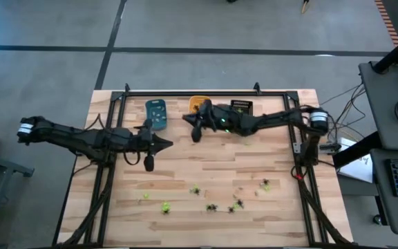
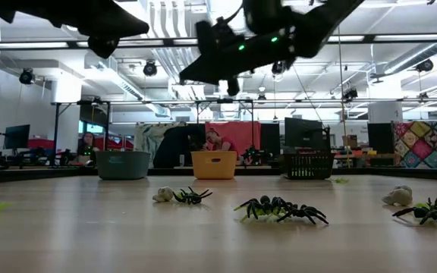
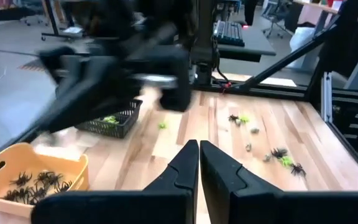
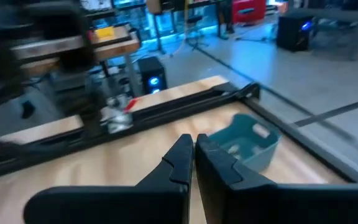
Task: Sort Halloween decoration
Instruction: Put the white skull toy into the blue bin, then put the green spider toy into the black bin
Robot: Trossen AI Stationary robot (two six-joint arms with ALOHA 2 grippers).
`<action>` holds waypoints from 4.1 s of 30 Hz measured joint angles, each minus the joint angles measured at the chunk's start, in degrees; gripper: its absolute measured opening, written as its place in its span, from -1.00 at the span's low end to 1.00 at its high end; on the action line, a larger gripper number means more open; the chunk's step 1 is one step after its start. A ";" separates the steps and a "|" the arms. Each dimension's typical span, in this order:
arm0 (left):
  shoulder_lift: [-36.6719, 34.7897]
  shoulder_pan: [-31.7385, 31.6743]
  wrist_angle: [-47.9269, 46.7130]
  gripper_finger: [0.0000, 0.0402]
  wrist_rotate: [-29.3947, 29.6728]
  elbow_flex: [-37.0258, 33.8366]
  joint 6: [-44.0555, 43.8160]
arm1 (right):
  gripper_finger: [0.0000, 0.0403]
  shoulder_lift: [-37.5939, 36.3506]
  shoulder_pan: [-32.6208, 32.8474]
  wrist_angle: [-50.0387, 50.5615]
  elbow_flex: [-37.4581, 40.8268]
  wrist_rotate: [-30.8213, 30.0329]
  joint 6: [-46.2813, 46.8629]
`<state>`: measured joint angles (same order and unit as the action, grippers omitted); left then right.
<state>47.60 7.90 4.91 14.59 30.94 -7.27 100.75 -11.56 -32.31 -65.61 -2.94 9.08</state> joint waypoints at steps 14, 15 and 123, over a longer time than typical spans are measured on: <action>-3.55 3.26 -2.55 -1.00 -0.04 0.00 -0.80 | -0.96 20.26 -6.03 0.48 -23.50 3.43 -2.26; -3.83 3.46 -2.44 -1.00 -0.02 0.00 -0.83 | -0.96 21.22 -6.11 0.50 -24.64 3.43 -2.27; 43.28 44.77 -61.10 -1.00 5.82 27.12 -53.54 | -0.64 -18.45 14.06 70.47 -10.00 11.78 -4.58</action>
<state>90.88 52.67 -56.19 20.41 58.06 -60.81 82.30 2.50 38.16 -75.61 8.84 4.49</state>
